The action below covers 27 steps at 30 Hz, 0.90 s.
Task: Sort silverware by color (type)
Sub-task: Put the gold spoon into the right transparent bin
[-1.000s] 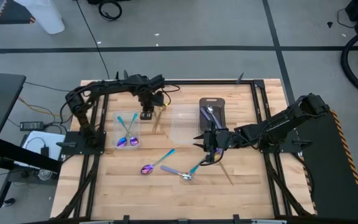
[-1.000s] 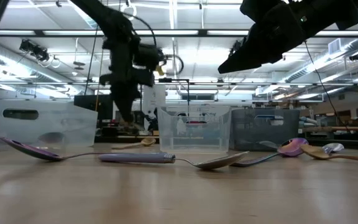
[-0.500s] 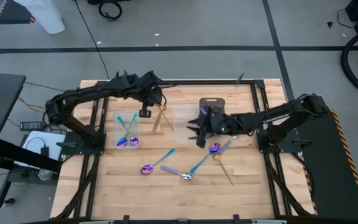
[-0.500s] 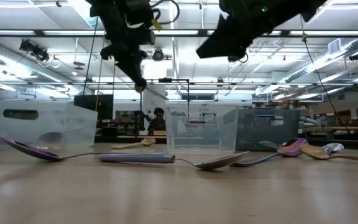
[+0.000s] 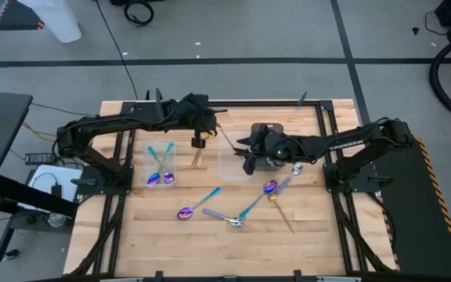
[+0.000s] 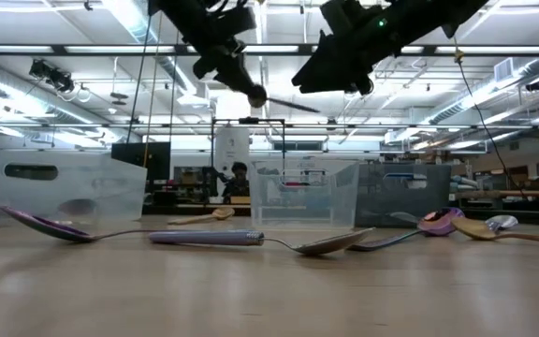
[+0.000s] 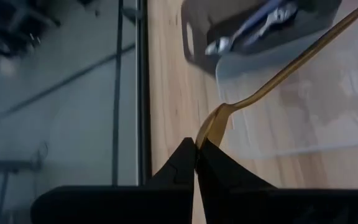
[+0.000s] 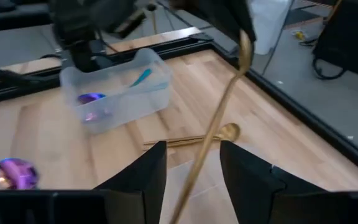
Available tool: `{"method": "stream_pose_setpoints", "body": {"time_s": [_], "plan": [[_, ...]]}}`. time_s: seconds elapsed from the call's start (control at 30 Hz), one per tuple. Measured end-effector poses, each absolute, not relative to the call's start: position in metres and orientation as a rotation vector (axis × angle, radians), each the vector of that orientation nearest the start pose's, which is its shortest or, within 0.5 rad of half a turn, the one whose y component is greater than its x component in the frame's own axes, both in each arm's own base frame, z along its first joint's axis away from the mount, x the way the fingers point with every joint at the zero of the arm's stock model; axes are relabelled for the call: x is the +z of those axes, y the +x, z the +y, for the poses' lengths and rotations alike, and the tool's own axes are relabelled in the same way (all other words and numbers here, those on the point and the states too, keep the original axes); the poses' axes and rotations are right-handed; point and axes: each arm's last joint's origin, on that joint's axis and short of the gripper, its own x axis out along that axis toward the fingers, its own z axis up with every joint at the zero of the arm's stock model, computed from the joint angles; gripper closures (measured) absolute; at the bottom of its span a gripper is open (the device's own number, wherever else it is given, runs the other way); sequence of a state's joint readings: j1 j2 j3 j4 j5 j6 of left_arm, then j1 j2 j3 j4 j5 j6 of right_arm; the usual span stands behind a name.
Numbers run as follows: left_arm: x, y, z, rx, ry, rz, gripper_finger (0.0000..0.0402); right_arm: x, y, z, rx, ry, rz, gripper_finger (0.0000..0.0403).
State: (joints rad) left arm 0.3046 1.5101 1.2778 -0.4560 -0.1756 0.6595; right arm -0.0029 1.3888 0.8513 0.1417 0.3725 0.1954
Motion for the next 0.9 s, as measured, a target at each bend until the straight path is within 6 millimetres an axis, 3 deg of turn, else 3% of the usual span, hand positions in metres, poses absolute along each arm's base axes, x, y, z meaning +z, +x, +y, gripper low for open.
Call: {"method": "stream_pose_setpoints", "body": {"time_s": [0.4,0.53,0.73,0.9], "plan": [[0.322,0.332,0.076,0.19,0.787,0.652,0.0387,0.252,0.3,-0.023,-0.417,0.15,0.355,0.026],[0.323,0.333,0.073,0.175,0.819,0.65,0.0387,0.252,0.3,-0.023,-0.414,0.151,0.357,0.0292],[0.322,0.332,0.074,0.177,0.825,0.663,0.0386,0.251,0.3,-0.024,-0.443,0.22,0.351,0.0375],[0.322,0.332,0.073,0.187,0.767,0.656,0.0372,0.249,0.299,-0.026,-0.448,0.278,0.358,0.038]]}}
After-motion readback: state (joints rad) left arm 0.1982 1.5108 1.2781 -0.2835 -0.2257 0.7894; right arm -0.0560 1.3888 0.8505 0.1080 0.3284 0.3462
